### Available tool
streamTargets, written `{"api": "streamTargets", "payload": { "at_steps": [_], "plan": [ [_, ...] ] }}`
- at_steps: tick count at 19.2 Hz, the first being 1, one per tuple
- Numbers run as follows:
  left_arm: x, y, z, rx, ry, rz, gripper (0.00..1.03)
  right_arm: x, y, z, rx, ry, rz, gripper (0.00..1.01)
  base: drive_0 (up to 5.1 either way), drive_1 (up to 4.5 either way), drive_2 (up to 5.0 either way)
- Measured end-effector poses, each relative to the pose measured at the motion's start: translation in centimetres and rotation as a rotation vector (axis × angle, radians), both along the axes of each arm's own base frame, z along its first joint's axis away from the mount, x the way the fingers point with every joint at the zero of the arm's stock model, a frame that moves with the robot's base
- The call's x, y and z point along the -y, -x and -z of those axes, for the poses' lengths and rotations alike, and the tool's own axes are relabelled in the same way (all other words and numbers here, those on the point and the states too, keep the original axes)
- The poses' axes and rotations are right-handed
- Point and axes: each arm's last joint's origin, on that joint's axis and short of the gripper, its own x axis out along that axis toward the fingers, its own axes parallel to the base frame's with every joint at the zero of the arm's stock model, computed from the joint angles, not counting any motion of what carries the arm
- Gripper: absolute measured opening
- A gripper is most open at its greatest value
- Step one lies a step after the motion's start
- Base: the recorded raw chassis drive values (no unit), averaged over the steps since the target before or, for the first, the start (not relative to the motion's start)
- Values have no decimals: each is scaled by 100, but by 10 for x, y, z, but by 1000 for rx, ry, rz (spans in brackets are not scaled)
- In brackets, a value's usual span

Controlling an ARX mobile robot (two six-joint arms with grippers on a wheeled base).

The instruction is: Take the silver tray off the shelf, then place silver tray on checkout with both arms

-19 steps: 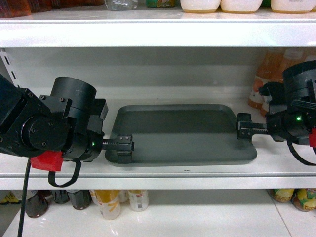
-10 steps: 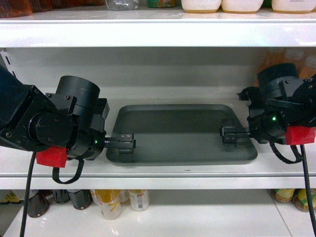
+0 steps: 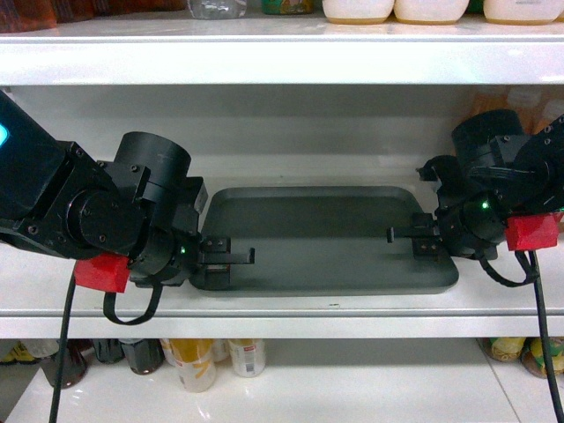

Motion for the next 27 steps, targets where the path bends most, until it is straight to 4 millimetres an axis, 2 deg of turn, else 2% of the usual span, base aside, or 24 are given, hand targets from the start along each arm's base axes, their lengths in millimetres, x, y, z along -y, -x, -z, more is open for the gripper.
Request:
{"api": "streamTargets", "payload": {
  "at_steps": [3, 5, 9, 16, 17, 18, 20, 22, 25, 27],
  "plan": [
    [-2, 2, 1, -11, -1, -6, 18, 1, 0, 0, -11, 12, 9, 8, 0, 0, 0],
    [-4, 4, 1, -8, 11, -27, 4, 1, 2, 0, -4, 4, 3, 4, 0, 0, 0],
    [-7, 11, 0, -10, 46, -54, 3, 2, 13, 2, 17, -4, 9, 4, 0, 0, 0],
    [-13, 84, -8, 24, 52, -82, 3, 0, 88, -2, 57, -41, 4, 4, 0, 0, 0],
    [-15, 105, -26, 61, 48, -80, 3, -1, 116, -14, 86, -58, 4, 4, 0, 0, 0],
    [-15, 115, -53, 150, 39, -66, 3, 1, 131, -38, 151, -78, 18, 4, 0, 0, 0],
    [-15, 125, -78, 230, 47, -54, 3, 3, 144, -67, 237, -91, 33, 4, 0, 0, 0],
    [-16, 141, -92, 264, 46, -41, 3, 5, 162, -82, 267, -100, 36, 4, 0, 0, 0],
    [-20, 166, -102, 274, 28, -35, 3, 4, 194, -95, 277, -118, 31, 4, 0, 0, 0],
    [-22, 172, -111, 314, 27, -38, 3, 4, 205, -104, 324, -121, 29, 4, 0, 0, 0]
  ]
}}
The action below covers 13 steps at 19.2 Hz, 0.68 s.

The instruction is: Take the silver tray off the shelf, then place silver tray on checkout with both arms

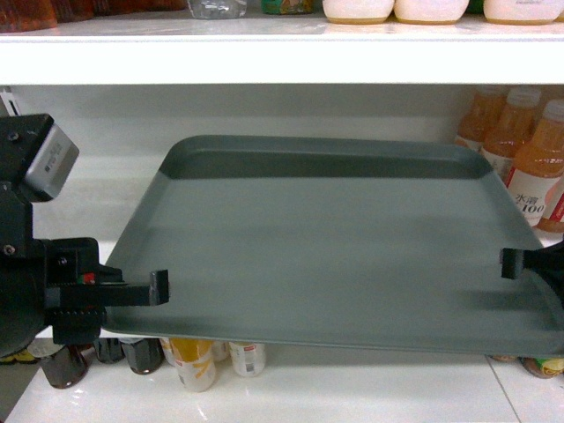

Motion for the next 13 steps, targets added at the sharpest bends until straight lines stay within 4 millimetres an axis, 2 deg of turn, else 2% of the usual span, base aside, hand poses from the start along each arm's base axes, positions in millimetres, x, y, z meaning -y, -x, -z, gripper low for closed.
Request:
{"api": "streamTargets", "payload": {
  "at_steps": [13],
  "plan": [
    [-1, -1, -1, 18, -22, 2, 3, 0, 0, -1, 6, -2, 4, 4, 0, 0, 0]
  ]
}}
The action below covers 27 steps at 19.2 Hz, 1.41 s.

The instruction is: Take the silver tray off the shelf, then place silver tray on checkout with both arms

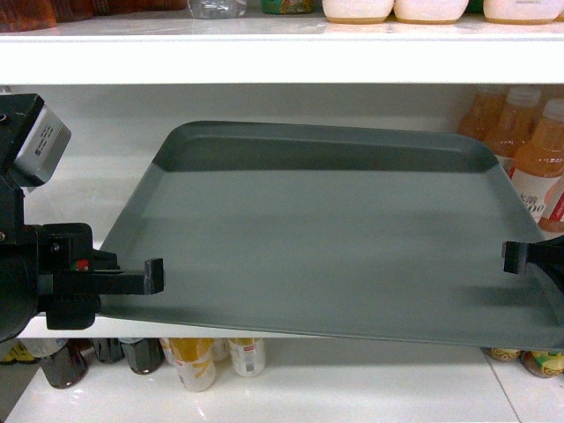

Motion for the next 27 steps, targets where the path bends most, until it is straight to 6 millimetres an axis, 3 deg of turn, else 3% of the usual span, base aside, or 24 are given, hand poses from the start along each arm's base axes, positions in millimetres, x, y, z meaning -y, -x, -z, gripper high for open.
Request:
{"api": "streamTargets", "payload": {
  "at_steps": [4, 27],
  "plan": [
    [0, 0, 0, 0, 0, 0, 3, 0, 0, 0, 0, 0, 0, 4, 2, -60, 64],
    [-1, 0, 0, 5, -8, 1, 3, 0, 0, 0, 0, -1, -1, 4, 6, -388, 399]
  ]
}}
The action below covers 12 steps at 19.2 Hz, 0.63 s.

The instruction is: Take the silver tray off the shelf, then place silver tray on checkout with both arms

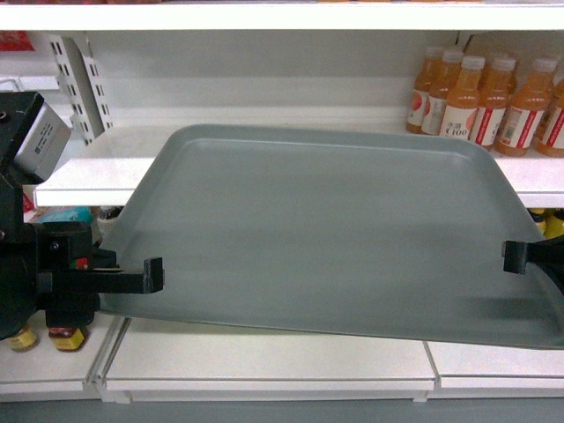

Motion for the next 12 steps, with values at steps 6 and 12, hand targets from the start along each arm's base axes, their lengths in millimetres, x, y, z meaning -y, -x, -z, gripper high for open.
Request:
{"api": "streamTargets", "payload": {
  "at_steps": [6, 12],
  "plan": [
    [0, 0, 0, 0, 0, 0, 3, 0, 0, 0, -1, 0, 0, 4, 6, -385, 397],
    [0, 0, 0, 2, 0, -1, 3, -1, 0, 0, 5, -1, -4, 4, 11, -380, 401]
  ]
}}
